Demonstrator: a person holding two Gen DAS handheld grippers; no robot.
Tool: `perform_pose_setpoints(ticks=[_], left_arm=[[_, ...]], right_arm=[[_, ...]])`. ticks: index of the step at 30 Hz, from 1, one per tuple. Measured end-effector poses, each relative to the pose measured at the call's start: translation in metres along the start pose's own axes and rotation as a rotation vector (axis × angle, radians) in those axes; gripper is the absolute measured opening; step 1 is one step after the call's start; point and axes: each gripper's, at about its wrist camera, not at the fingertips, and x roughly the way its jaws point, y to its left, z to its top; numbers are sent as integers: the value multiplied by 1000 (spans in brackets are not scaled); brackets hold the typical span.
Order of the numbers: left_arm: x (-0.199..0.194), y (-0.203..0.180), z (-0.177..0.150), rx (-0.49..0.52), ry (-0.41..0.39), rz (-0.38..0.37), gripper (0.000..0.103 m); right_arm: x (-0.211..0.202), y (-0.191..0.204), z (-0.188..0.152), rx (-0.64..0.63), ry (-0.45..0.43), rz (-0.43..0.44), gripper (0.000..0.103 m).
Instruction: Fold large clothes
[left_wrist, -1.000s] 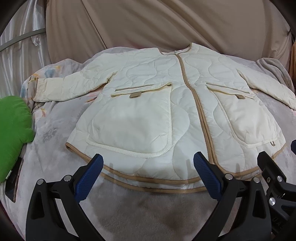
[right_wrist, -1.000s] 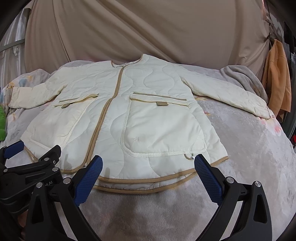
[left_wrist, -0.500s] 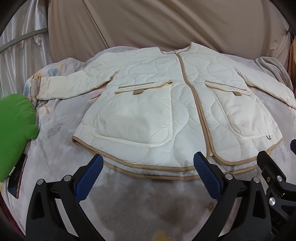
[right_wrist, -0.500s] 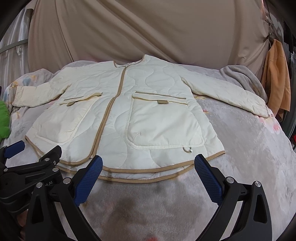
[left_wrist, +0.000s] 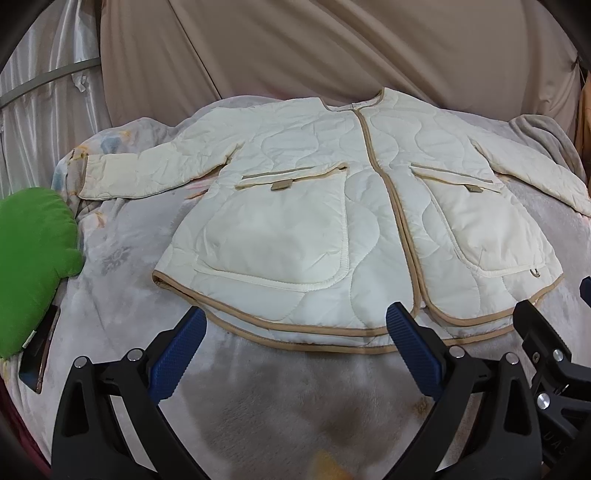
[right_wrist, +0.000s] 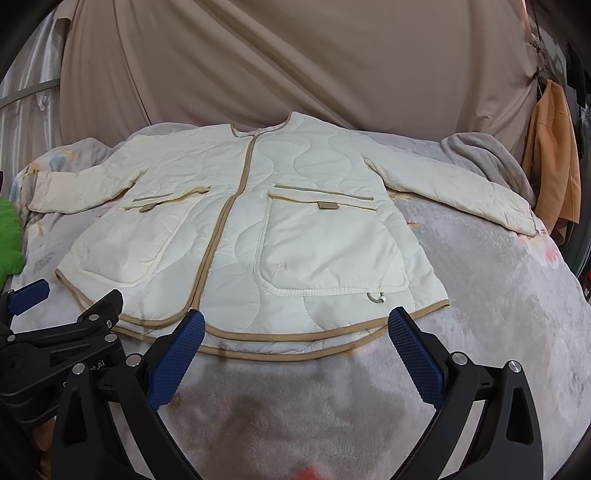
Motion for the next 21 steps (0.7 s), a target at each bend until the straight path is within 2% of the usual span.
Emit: perform_pose_setpoints(ticks=[21], left_arm=[[-1,0,0,2,1,0,95]], right_arm=[[0,-1,0,0,1,1,98]])
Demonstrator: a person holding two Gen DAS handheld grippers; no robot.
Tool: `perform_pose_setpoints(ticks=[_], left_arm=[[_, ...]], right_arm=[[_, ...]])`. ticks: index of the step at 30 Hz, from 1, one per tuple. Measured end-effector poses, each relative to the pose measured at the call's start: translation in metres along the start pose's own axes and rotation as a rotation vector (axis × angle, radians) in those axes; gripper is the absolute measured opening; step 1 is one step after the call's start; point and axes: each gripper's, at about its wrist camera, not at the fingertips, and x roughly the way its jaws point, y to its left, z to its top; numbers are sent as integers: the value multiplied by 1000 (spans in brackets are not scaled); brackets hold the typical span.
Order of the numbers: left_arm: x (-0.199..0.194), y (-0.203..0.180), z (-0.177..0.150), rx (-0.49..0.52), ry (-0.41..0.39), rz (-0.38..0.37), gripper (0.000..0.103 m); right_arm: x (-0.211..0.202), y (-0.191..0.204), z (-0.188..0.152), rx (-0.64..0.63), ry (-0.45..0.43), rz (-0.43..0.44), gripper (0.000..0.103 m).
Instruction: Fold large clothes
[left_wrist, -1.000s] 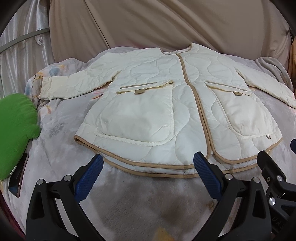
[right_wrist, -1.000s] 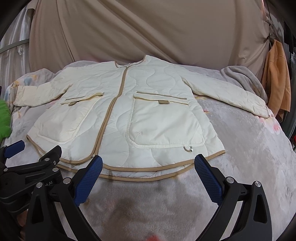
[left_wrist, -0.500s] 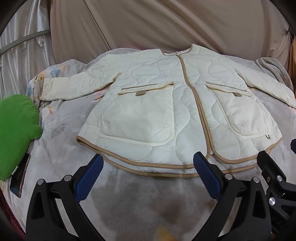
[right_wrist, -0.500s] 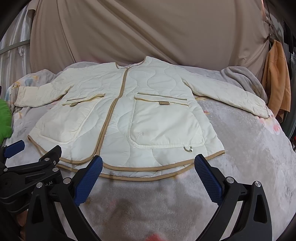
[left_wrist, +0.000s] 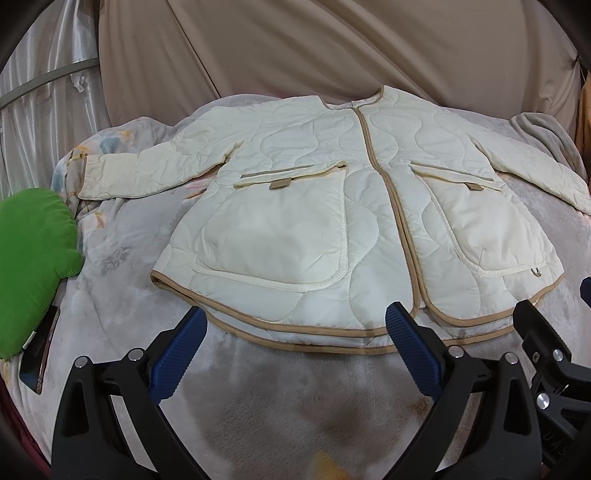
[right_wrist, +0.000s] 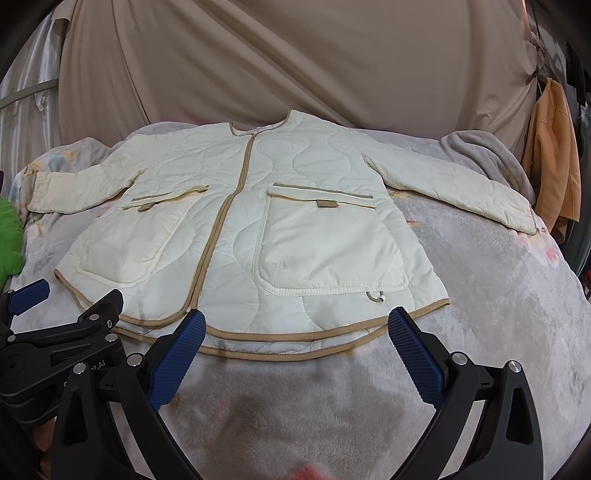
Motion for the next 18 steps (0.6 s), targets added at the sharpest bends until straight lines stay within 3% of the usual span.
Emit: perform_pose_setpoints(ticks=[18], left_arm=[[0,0,1,-1,2,1,94]], right_arm=[[2,0,0,1,3,0,98]])
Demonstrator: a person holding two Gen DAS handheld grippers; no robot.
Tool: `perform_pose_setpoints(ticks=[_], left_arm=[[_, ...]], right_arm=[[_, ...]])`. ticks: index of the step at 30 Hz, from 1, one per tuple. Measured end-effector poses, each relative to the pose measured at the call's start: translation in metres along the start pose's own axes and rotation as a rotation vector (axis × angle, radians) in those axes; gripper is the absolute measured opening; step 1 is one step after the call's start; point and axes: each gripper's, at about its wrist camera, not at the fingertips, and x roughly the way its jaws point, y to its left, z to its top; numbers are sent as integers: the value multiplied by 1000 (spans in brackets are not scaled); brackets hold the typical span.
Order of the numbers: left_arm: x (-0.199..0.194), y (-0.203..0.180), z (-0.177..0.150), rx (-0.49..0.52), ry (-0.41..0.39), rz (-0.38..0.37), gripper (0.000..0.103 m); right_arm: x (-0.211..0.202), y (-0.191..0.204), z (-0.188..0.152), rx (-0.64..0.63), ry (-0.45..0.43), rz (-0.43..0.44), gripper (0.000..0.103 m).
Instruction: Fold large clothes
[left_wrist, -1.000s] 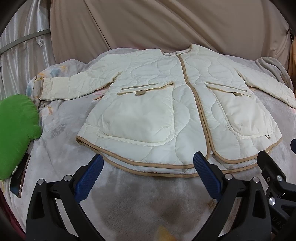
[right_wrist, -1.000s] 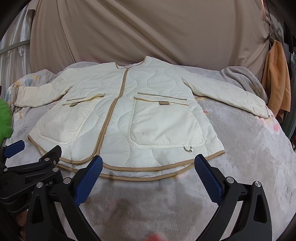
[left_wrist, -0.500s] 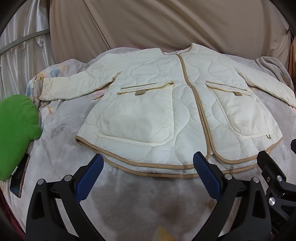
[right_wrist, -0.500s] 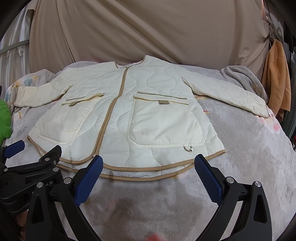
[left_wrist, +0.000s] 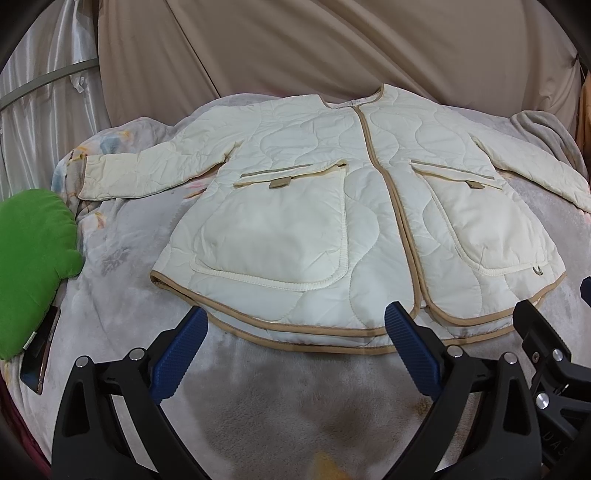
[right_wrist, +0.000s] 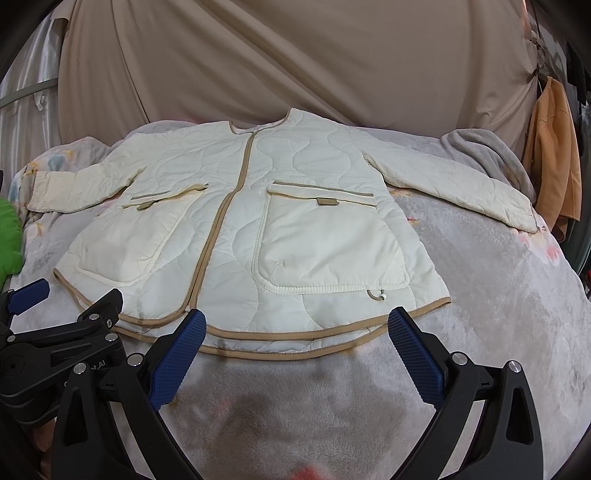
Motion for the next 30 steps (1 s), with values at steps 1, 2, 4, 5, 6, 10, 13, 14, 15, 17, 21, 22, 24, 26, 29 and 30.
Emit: perform_pose_setpoints(ticks=[1,2,4,5,6,10,13,14,15,17,21,22,24,26,29,30], left_arm=[[0,0,0,0,1,0,94],[0,0,0,0,1,-1,94],[0,0,0,0,2,-1,94],[0,0,0,0,2,-2,94],[0,-1,0,0,5,-4,94],[5,-5,5,12,17,-35,96],[9,-3,16,9,12,-39,97],[11,-1,21,2,5,-38,98],[13,3,26,-8,-2,-42,98],[21,11,38,-27,2,-59,98],[39,24,59,-48,12,-71,98],[42,27,64,-52,6,-65,98],[51,34,73,-58,-7,-54,98],[62,39,82,-60,-3,-49,98],[73,44,94,-61,-10,-42,98],[77,44,98,-57,-16,-30,98]], right_arm=[[1,0,0,-1,0,0,98],[0,0,0,-1,1,-1,98],[1,0,0,0,1,1,98],[1,0,0,-1,0,0,98],[1,0,0,-1,0,0,98],[5,-4,1,-4,6,16,98],[10,-23,9,16,1,38,98],[11,-34,14,34,-6,40,98],[15,-45,20,53,-7,40,98],[23,-73,33,105,-7,45,98],[44,-148,57,230,-28,10,98],[53,-171,63,258,-35,-11,98],[70,-211,72,301,-47,-46,98],[89,-249,82,345,-39,-67,97],[123,-314,91,447,-25,-81,97],[135,-337,93,488,-18,-101,97]])
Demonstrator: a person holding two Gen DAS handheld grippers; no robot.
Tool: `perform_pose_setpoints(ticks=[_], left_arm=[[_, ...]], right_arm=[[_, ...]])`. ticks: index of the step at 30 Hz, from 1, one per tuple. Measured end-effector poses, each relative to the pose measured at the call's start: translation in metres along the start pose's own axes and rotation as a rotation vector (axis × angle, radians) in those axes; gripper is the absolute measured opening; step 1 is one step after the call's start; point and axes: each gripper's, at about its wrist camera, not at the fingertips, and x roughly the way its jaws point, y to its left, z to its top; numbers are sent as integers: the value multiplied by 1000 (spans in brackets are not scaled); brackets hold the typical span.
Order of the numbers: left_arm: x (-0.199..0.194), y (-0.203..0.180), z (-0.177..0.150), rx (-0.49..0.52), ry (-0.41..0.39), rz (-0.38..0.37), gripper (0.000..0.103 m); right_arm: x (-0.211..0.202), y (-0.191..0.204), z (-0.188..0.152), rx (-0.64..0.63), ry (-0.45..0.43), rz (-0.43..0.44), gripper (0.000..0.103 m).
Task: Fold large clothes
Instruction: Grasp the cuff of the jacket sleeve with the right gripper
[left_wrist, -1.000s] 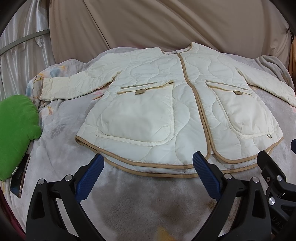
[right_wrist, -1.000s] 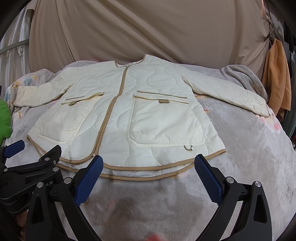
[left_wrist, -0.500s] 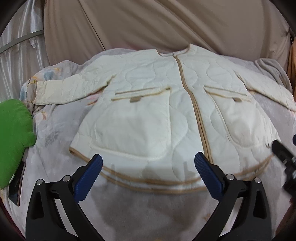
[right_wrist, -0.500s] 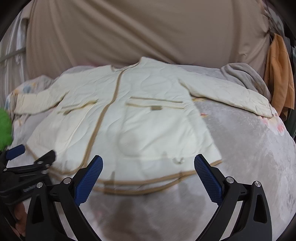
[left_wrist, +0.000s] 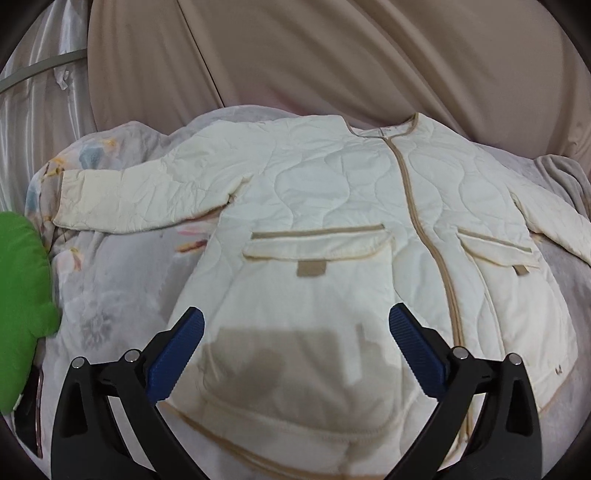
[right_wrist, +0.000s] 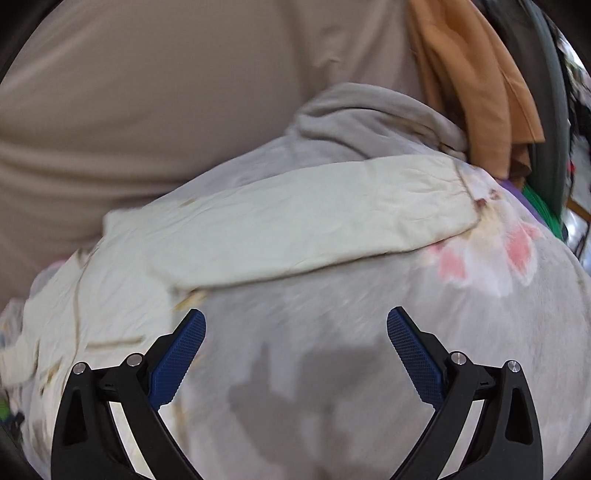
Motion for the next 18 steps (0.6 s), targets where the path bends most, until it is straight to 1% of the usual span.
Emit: perform_pose_setpoints(ticks=[5,8,10,11,12,13,15,16,17,18], left_arm=[[13,0,13,11,-15,18,98],[20,0,20,11,-23,16,98],[25,-1,23,11,-20,14,98],[28,-1,24,10,-16,12,98],[31,-1,25,9,-12,11,98],[33,-2,26,10,-9,10,98],[37,-3,26,15,-8,14,98],[39,-4,25,19,-7,16,98],[41,-4,25,24,-5,18,98],[43,-5,25,30,-2,19,98]], right_arm=[[53,-72,42,145,5,-98,97],[76,-108,55,244,19,-124,97],[85,-126,60,299,16,-134,93],[90,-135,64,324,16,-129,86],[95,-139,65,341,21,-122,75],[98,-143,67,359,27,-118,68],[106,-151,72,393,32,-106,48],[107,-152,74,400,23,-107,41],[108,-150,78,398,17,-105,24],[108,-148,82,391,12,-101,14]])
